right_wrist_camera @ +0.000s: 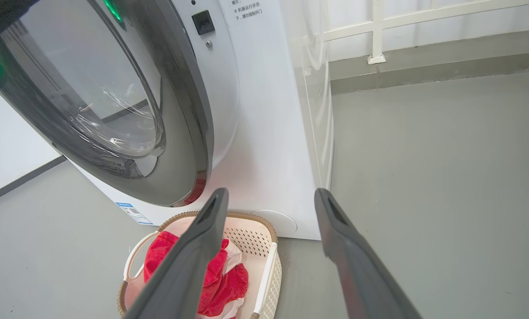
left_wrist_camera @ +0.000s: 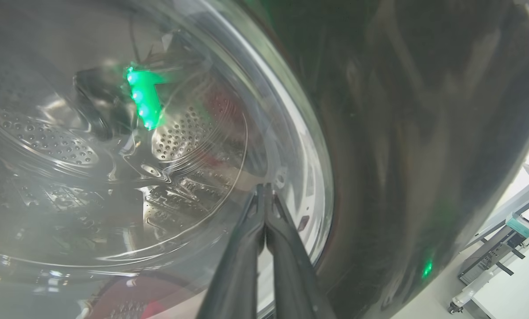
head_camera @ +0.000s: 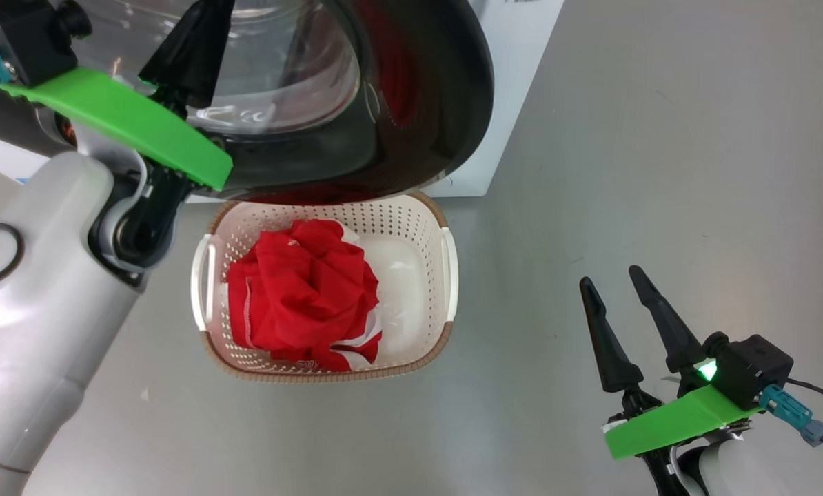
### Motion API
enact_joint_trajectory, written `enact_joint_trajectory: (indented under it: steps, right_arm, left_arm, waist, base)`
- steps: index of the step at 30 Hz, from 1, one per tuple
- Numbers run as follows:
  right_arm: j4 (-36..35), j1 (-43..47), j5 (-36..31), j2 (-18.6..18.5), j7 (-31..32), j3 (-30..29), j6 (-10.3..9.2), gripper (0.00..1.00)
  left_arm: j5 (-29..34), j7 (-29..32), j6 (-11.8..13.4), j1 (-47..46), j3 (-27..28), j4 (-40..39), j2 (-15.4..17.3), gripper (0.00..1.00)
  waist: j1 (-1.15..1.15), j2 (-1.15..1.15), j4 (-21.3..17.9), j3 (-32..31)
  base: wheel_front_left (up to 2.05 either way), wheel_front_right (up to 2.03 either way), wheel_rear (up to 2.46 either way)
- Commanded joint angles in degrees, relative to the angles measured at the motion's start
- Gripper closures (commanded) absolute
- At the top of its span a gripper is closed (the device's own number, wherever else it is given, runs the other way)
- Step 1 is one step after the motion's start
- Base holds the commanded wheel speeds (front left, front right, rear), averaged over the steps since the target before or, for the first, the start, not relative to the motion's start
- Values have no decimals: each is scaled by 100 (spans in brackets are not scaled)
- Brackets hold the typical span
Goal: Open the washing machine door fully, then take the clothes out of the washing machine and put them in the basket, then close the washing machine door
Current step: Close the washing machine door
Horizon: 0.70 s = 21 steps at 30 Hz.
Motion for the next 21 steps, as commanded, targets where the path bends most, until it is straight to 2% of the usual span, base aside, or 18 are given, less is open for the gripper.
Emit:
enact_joint_trajectory:
  steps: [1,11,21]
  right_arm:
    - [-138,-73,86,8,-37,112,36,0]
    - [-77,15,-18,8,-37,58,36,0]
    - [-28,253,-156,8,-37,-39,36,0]
  left_arm:
    - [25,-45,-32,-139,231,-70,192,100]
    - [148,-45,-32,574,446,-139,106,100]
    - [776,-45,-32,1922,954,-194,31,100]
  waist:
    - [0,0,24,-28]
    - [0,0,174,-319]
    - [0,0,381,-715]
  base:
    - [0,0,0]
    - [0,0,0]
    - [0,0,0]
